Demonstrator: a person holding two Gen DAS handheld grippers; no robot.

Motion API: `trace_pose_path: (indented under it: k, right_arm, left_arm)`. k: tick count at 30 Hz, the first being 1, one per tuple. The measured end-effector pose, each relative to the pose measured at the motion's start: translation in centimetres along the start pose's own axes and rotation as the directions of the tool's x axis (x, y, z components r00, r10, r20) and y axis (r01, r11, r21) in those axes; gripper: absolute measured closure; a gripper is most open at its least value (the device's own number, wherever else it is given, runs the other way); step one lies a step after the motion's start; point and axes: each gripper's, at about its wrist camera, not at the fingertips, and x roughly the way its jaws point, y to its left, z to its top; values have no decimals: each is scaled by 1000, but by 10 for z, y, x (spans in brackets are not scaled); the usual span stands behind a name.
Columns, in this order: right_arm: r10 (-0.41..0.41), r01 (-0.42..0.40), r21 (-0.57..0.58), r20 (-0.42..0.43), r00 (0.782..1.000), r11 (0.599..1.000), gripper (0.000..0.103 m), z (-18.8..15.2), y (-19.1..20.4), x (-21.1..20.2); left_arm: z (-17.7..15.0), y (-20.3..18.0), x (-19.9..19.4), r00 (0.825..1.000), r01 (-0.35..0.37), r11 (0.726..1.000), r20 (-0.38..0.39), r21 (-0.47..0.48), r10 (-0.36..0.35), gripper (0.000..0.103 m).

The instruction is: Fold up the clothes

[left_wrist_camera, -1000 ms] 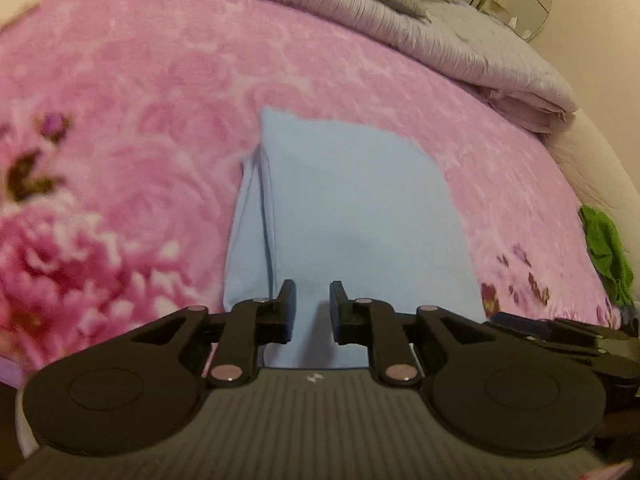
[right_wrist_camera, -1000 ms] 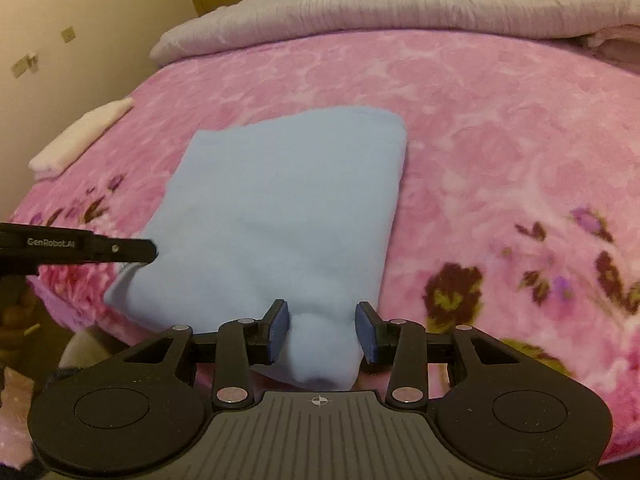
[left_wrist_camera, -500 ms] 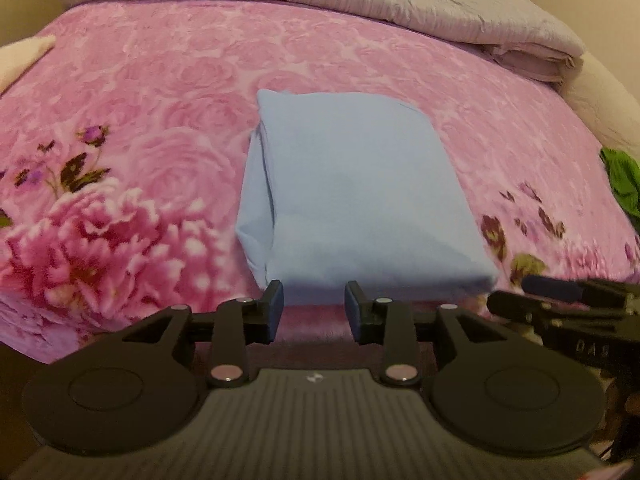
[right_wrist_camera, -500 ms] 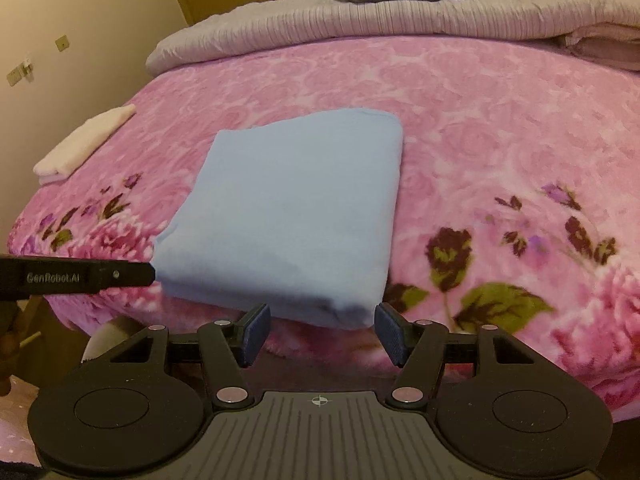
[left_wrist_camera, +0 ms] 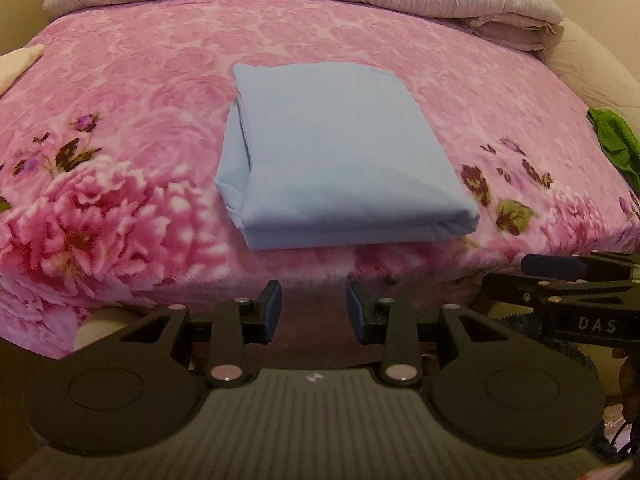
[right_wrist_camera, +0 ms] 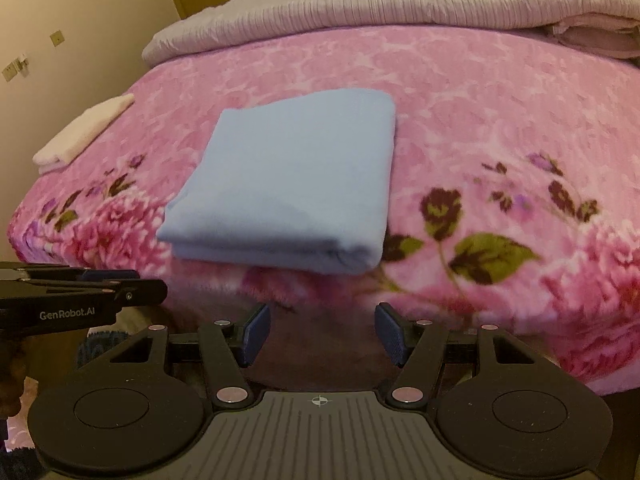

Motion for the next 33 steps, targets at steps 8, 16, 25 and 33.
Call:
trace_pose_path:
  k: [8, 16, 25, 33]
  right_arm:
    - [-4, 4, 12, 10, 1000, 1000, 41, -1, -2, -2]
    - [10, -10, 14, 19, 1000, 1000, 41, 9, -2, 0]
    - [180, -206, 171, 156, 971, 964, 41, 40, -48, -3]
    - [290, -310, 485, 117, 950, 818, 41, 52, -118, 58]
  left_arm:
    - [2, 2, 2, 1000, 1, 1000, -4, -1, -1, 72]
    - [10, 6, 8, 1000, 25, 999, -10, -24, -25, 72]
    - [36, 98, 11, 946, 321, 865, 170, -386, -275, 62]
    - [45, 159, 81, 922, 377, 703, 176, -603, -343, 61]
